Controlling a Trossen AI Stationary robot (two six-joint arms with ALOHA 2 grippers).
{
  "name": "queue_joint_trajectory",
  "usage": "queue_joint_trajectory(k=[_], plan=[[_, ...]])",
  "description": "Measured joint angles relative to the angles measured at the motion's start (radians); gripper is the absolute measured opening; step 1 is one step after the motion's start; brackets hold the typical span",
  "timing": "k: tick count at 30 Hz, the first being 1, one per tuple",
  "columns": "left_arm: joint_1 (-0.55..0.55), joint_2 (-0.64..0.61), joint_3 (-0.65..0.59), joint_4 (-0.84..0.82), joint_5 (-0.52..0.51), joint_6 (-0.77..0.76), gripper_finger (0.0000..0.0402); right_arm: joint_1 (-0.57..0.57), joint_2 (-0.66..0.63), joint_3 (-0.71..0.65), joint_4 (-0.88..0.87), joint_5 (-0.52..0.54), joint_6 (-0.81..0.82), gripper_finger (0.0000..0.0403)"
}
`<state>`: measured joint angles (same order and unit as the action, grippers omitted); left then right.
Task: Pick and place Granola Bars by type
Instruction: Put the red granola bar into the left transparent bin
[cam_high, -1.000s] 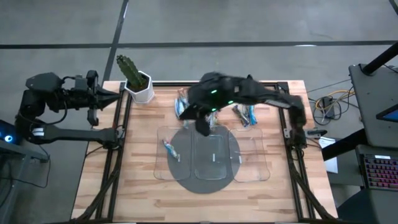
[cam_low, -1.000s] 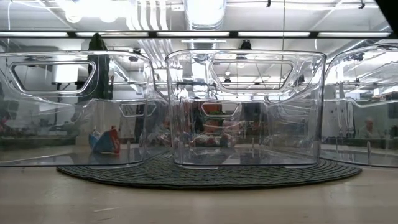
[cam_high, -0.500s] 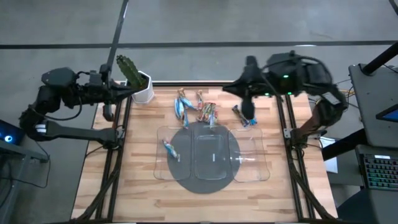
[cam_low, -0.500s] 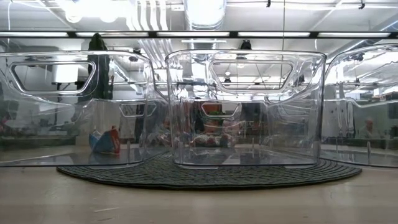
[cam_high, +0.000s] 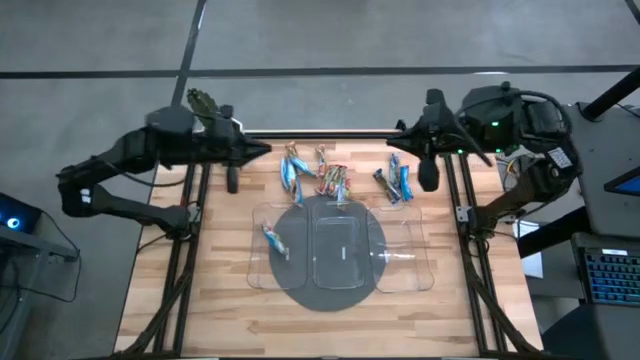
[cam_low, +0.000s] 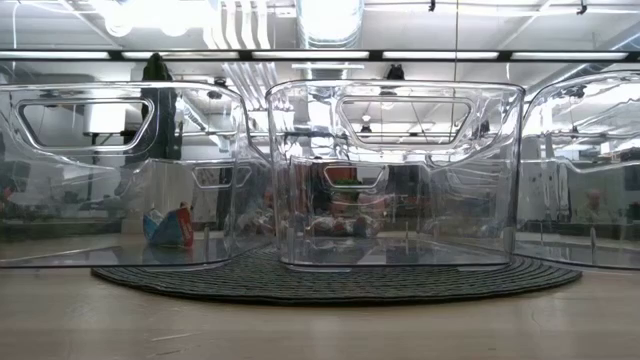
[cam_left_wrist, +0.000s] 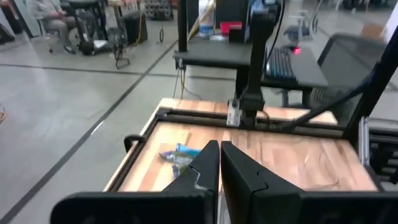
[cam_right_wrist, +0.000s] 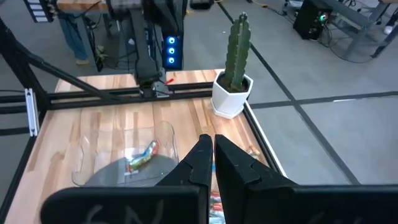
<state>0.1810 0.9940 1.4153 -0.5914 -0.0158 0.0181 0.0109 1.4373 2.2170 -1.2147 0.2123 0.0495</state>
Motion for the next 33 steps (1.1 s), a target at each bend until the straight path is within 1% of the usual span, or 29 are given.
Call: queue_joint_trajectory(k=[5, 9, 12, 19, 24, 26, 28, 30, 33], plan=[[0.000, 0.006, 0.018, 0.026, 0.008, 0.006, 0.0000, -0.001, -0.141, -0.173, 0.093, 0.000, 0.013, 0.0008], [0.000, 0.019, 0.023, 0.080, 0.085, 0.010, 0.0000, -0.005, -0.263, -0.344, 0.165, 0.000, 0.054, 0.0008], [-0.001, 0.032, 0.021, 0.117, 0.103, 0.012, 0.0000, -0.005, -0.349, -0.481, 0.227, 0.000, 0.088, 0.0008], [0.000, 0.081, 0.049, 0.161, 0.099, 0.011, 0.0000, -0.005, -0.510, -0.787, 0.405, 0.006, 0.174, 0.0008], [0.000, 0.144, 0.096, 0.187, 0.013, 0.002, 0.0002, -0.005, -0.577, -0.961, 0.520, 0.024, 0.229, 0.0008], [0.002, 0.171, 0.127, 0.186, 0.011, -0.008, 0.0009, -0.005, -0.597, -1.014, 0.567, 0.027, 0.241, 0.0008], [0.004, 0.200, 0.163, 0.180, 0.049, -0.030, 0.0024, -0.005, -0.613, -1.055, 0.611, 0.026, 0.253, 0.0008], [0.007, 0.227, 0.207, 0.150, 0.091, -0.061, 0.0046, -0.005, -0.626, -1.084, 0.636, 0.026, 0.263, 0.0008], [0.008, 0.264, 0.283, 0.064, 0.097, -0.071, 0.0086, -0.005, -0.640, -1.113, 0.661, 0.026, 0.274, 0.0008]])
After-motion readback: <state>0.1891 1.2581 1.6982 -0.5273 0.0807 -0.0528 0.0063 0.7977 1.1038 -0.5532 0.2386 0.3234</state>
